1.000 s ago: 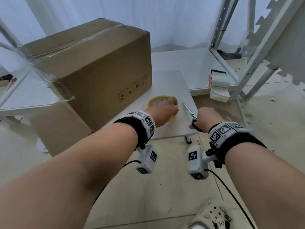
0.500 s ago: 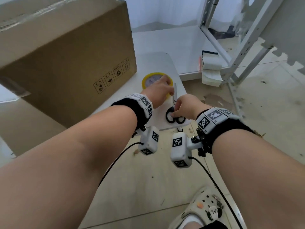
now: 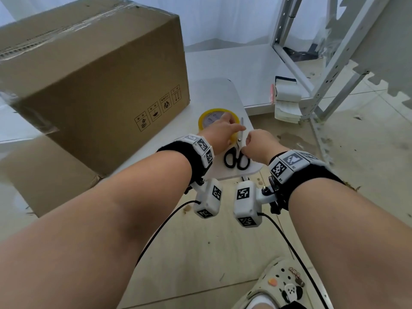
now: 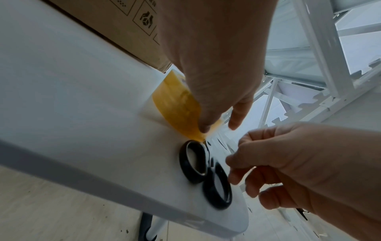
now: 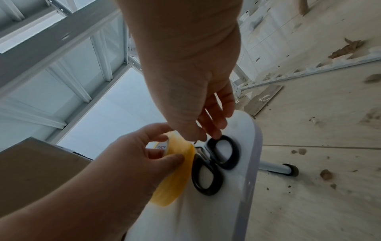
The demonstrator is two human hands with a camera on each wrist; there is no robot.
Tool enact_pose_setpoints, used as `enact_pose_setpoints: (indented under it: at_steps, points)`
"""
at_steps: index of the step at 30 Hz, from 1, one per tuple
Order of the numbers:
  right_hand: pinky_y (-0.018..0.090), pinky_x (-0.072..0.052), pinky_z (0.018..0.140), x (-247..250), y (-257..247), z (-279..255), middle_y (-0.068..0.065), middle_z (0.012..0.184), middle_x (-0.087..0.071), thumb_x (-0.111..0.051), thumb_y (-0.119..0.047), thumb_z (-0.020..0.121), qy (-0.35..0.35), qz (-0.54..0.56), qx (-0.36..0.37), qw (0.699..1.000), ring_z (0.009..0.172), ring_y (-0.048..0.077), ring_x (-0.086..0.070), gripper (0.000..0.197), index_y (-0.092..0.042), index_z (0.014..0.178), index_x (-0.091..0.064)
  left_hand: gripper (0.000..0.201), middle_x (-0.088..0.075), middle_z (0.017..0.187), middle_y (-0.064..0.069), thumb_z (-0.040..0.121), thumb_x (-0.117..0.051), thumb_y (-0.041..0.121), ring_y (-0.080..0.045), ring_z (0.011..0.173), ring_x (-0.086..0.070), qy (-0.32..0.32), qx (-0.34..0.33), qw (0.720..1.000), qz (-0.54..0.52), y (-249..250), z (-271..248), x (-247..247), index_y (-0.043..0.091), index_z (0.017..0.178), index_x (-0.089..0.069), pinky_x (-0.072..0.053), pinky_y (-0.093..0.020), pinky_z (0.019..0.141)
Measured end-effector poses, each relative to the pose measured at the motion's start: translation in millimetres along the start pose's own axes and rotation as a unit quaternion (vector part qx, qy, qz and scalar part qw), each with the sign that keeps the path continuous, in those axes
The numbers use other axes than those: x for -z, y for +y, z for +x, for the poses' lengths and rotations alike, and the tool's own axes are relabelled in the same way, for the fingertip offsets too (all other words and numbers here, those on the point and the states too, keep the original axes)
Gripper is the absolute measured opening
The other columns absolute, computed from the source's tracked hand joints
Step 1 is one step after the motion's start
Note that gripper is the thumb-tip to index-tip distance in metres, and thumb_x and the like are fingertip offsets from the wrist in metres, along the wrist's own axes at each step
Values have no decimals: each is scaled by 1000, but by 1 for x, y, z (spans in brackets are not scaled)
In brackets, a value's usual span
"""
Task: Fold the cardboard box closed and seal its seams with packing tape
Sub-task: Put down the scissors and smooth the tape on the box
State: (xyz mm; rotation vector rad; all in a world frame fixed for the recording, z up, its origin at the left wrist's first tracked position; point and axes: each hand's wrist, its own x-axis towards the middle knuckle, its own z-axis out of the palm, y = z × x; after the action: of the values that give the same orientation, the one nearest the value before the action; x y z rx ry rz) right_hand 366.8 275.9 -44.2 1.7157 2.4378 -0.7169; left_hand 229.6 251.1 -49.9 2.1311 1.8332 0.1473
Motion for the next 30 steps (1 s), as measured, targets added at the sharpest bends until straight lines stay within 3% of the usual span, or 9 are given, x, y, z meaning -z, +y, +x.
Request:
enact_pose_setpoints:
  at_steps: [5, 9, 13, 17, 20, 23, 25, 28, 30]
  points:
    - [28, -38, 73, 11, 1, -1, 13, 107, -64, -51, -13, 91, 27, 18, -9, 999, 101, 28, -58, 6, -11, 96, -50, 67, -33, 140, -6, 88, -60, 16, -26, 127, -39, 23, 3, 999, 27, -2, -13, 14, 27, 146, -29, -43, -37, 98]
    - [29, -39, 73, 20, -25, -12, 13, 102, -59, -50, -12, 90, 39, 17, 15, 999, 90, 26, -54, 7, -9, 95, -52, 59, -37, 136, -6, 89, -60, 22, -25, 124, -39, 84, 14, 995, 44, -15, -45, 42, 25, 142, -37, -39, -36, 99]
    - [31, -41, 82, 28, -73, -30, 16, 114, -59, -51, -17, 91, 67, 8, 67, 995, 107, 31, -55, 27, -1, 112, -56, 54, -38, 136, -6, 91, -58, 22, -25, 124, -37, 139, 19, 985, 97, -26, -95, 83, 22, 141, -40, -35, -35, 99]
    - [34, -43, 88, 37, -132, -56, 13, 115, -58, -55, -15, 90, 119, 82, 120, 982, 108, 30, -54, 24, -6, 112, -52, 43, -44, 130, -7, 90, -55, 20, -26, 117, -42, 213, 4, 967, 138, -38, -162, 136, 20, 133, -49, -38, -37, 98]
    - [37, -44, 88, 44, -184, -81, 11, 117, -52, -55, -12, 87, 174, 158, 185, 954, 102, 26, -53, 30, -11, 115, -47, 40, -44, 130, -4, 94, -52, 25, -22, 122, -40, 262, 24, 953, 150, -53, -216, 167, 20, 133, -49, -31, -34, 103]
    - [37, -35, 100, 40, -233, -103, 11, 132, -39, -54, -8, 83, 200, 153, 278, 927, 118, 27, -42, 48, -16, 129, -43, 35, -49, 127, -9, 94, -50, 17, -25, 121, -41, 311, 61, 936, 149, -76, -263, 179, 14, 128, -54, -30, -35, 103]
    - [38, -25, 109, 30, -260, -108, 7, 146, -27, -52, -3, 79, 165, 110, 336, 921, 135, 28, -25, 66, -23, 139, -36, 39, -51, 126, -10, 88, -50, 4, -29, 118, -44, 332, 100, 926, 152, -102, -290, 181, 11, 126, -56, -33, -39, 101]
    - [52, -9, 116, 15, -275, -100, -4, 160, 3, -57, -4, 79, 109, -18, 347, 932, 146, 31, 5, 89, -38, 149, -14, 58, -45, 135, -8, 81, -52, -5, -31, 122, -43, 301, 151, 924, 179, -132, -309, 178, 15, 135, -48, -36, -43, 100]
    - [59, -6, 114, 10, -279, -89, -11, 159, 11, -62, -9, 82, 88, -44, 337, 936, 146, 30, 14, 93, -42, 150, -7, 67, -36, 145, -6, 82, -55, -1, -30, 130, -36, 267, 176, 927, 195, -145, -310, 171, 20, 143, -37, -33, -43, 104]
